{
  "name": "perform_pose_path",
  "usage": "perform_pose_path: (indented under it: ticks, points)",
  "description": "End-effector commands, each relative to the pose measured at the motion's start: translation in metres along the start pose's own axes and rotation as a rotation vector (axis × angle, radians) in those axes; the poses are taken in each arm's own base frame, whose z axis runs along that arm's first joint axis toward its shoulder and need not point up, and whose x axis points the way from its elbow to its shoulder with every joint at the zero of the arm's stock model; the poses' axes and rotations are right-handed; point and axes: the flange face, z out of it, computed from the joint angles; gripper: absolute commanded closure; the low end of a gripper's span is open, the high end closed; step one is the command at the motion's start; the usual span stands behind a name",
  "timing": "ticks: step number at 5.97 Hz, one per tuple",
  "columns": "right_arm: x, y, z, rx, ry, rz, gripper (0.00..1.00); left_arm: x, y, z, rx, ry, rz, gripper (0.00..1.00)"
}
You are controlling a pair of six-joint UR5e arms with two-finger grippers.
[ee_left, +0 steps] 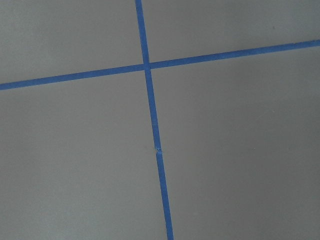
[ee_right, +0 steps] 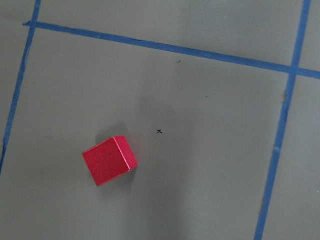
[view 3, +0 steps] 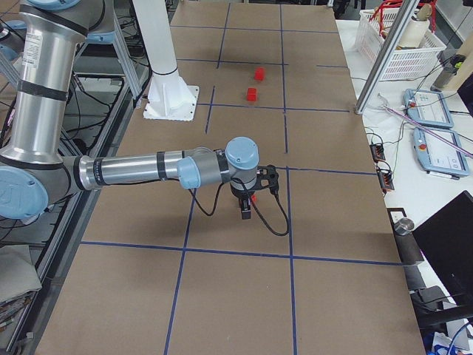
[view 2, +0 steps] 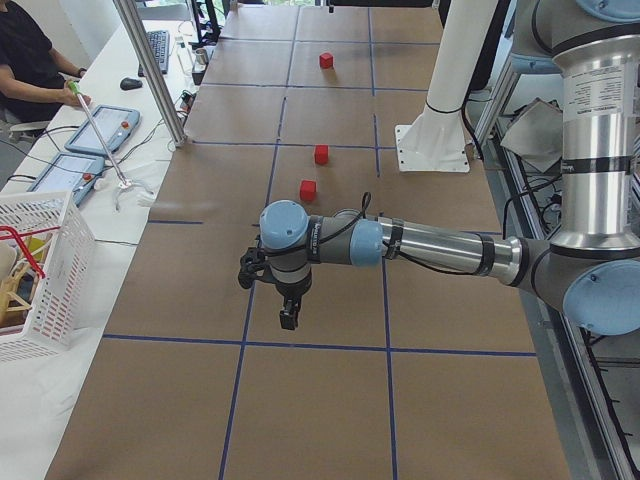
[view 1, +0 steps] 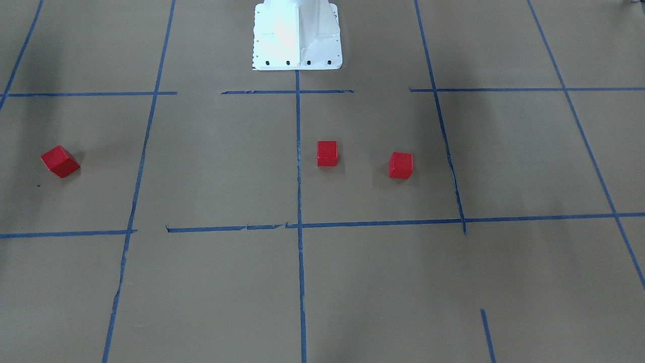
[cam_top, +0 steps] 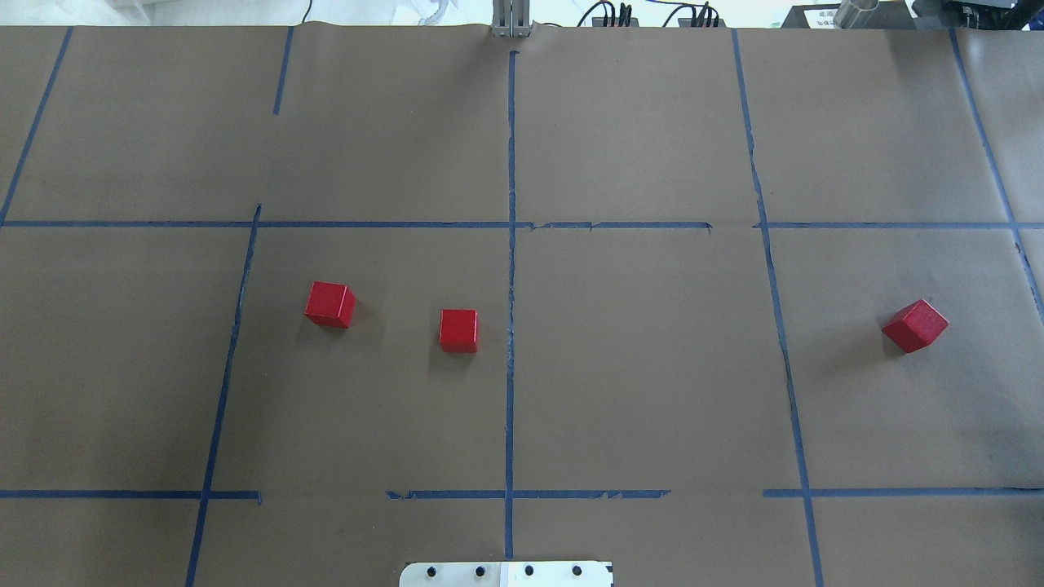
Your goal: Form red blocks into L shape at center
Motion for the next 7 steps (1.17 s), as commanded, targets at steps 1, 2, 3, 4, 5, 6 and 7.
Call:
perform_pose_path:
  ticks: [1, 2, 3, 4, 5, 6, 7]
  points:
    - [-0.064, -0.023, 0.052, -0.017, 0.064, -0.237, 0.01, 0.0, 0.0, 0.0, 0.0, 0.0, 0.002, 0.0]
    - [-0.077, -0.023, 0.063, -0.021, 0.074, -0.287, 0.01, 0.0, 0.0, 0.0, 0.0, 0.002, 0.002, 0.0]
    - [-0.09, -0.021, 0.084, -0.033, 0.12, -0.338, 0.01, 0.001, 0.0, -0.001, 0.001, 0.001, 0.003, 0.0]
    - [-0.096, -0.031, 0.1, -0.046, 0.124, -0.355, 0.01, 0.0, 0.001, 0.0, 0.0, 0.0, 0.002, 0.0]
    - [-0.094, -0.042, 0.12, -0.068, 0.121, -0.354, 0.01, 0.0, 0.001, 0.0, -0.001, 0.0, 0.001, 0.0]
    - [-0.096, -0.044, 0.128, -0.08, 0.119, -0.356, 0.01, 0.0, 0.001, 0.0, 0.0, 0.0, 0.002, 0.0]
    - [-0.097, -0.043, 0.138, -0.097, 0.117, -0.361, 0.01, 0.0, 0.001, 0.0, 0.0, 0.002, 0.002, 0.0]
